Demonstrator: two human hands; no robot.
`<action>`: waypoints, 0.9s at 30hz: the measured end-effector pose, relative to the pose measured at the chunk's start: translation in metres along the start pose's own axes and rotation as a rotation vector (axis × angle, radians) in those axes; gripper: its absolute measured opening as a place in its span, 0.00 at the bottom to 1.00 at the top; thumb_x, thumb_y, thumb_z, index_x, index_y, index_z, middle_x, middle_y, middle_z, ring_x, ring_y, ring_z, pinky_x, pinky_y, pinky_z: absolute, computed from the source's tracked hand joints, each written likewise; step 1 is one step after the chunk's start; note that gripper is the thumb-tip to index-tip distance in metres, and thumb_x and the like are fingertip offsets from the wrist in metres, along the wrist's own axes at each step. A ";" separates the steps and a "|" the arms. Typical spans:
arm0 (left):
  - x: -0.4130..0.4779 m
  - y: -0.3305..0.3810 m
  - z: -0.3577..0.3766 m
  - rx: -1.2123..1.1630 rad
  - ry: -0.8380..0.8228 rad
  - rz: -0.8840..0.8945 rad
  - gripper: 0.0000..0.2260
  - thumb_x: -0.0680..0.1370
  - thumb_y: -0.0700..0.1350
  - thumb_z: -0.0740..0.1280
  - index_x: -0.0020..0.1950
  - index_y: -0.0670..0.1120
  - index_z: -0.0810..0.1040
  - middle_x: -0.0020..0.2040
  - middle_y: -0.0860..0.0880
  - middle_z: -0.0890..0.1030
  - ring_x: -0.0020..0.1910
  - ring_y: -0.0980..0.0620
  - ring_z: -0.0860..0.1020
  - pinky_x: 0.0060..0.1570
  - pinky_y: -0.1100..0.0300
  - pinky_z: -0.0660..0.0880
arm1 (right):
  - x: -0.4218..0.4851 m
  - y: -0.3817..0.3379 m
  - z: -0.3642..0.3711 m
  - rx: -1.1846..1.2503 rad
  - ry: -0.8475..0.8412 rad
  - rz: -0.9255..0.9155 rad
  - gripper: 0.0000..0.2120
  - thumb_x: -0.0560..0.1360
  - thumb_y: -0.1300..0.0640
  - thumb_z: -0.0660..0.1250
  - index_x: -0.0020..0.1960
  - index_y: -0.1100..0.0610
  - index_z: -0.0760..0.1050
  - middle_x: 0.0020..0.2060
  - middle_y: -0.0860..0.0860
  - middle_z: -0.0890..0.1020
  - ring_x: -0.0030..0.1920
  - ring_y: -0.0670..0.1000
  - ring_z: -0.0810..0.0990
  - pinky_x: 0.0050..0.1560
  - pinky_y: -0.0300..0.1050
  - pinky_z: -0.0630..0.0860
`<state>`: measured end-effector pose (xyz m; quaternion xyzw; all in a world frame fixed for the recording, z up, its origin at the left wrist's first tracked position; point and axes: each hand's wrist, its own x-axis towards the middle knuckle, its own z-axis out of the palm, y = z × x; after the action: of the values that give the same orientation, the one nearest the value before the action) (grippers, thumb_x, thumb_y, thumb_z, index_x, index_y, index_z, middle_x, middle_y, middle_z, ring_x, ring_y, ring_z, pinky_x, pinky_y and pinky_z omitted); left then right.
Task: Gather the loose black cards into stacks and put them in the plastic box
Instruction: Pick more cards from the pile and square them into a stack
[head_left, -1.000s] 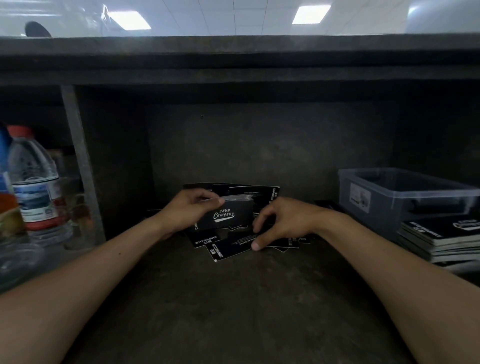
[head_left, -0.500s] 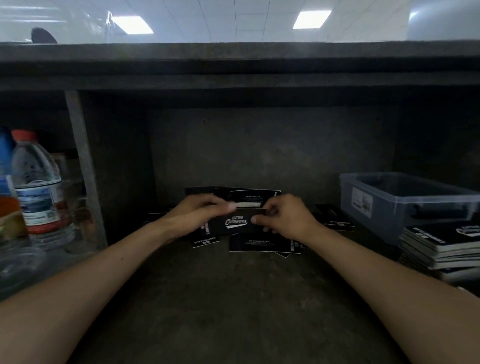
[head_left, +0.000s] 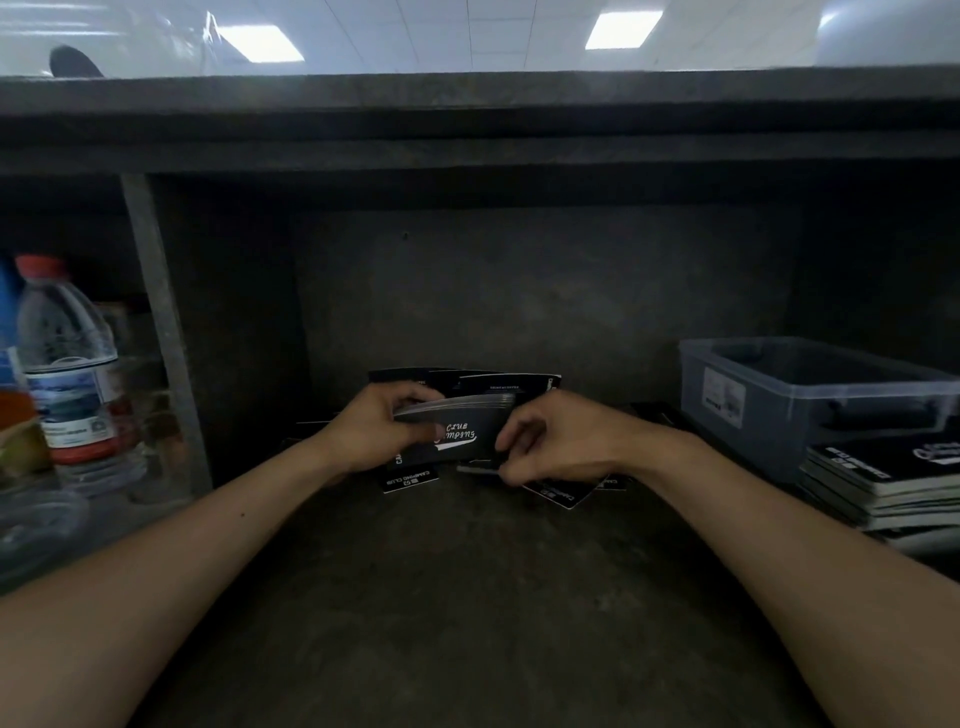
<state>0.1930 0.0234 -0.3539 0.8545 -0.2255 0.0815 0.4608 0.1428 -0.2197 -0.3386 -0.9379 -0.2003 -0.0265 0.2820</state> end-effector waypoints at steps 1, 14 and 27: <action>0.000 0.000 0.000 0.001 -0.003 -0.002 0.17 0.73 0.41 0.77 0.60 0.49 0.81 0.53 0.50 0.84 0.53 0.55 0.82 0.49 0.69 0.77 | 0.000 -0.001 -0.001 -0.043 0.076 -0.022 0.17 0.63 0.46 0.75 0.51 0.48 0.83 0.38 0.44 0.85 0.38 0.41 0.82 0.44 0.38 0.79; -0.004 0.006 -0.002 0.025 -0.085 -0.014 0.23 0.73 0.33 0.73 0.64 0.51 0.78 0.57 0.52 0.82 0.55 0.57 0.81 0.47 0.71 0.76 | 0.010 -0.002 -0.009 0.744 0.559 -0.014 0.17 0.77 0.64 0.65 0.54 0.41 0.78 0.46 0.45 0.84 0.43 0.44 0.84 0.36 0.41 0.79; -0.001 0.003 0.000 -0.006 -0.074 0.007 0.19 0.75 0.34 0.70 0.62 0.51 0.79 0.57 0.51 0.83 0.57 0.50 0.82 0.57 0.55 0.79 | 0.011 0.019 -0.011 -0.016 0.337 0.374 0.12 0.69 0.55 0.78 0.51 0.51 0.82 0.49 0.49 0.84 0.49 0.48 0.81 0.54 0.40 0.76</action>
<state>0.1905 0.0225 -0.3522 0.8548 -0.2453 0.0509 0.4545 0.1611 -0.2359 -0.3377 -0.9432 0.0268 -0.1315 0.3038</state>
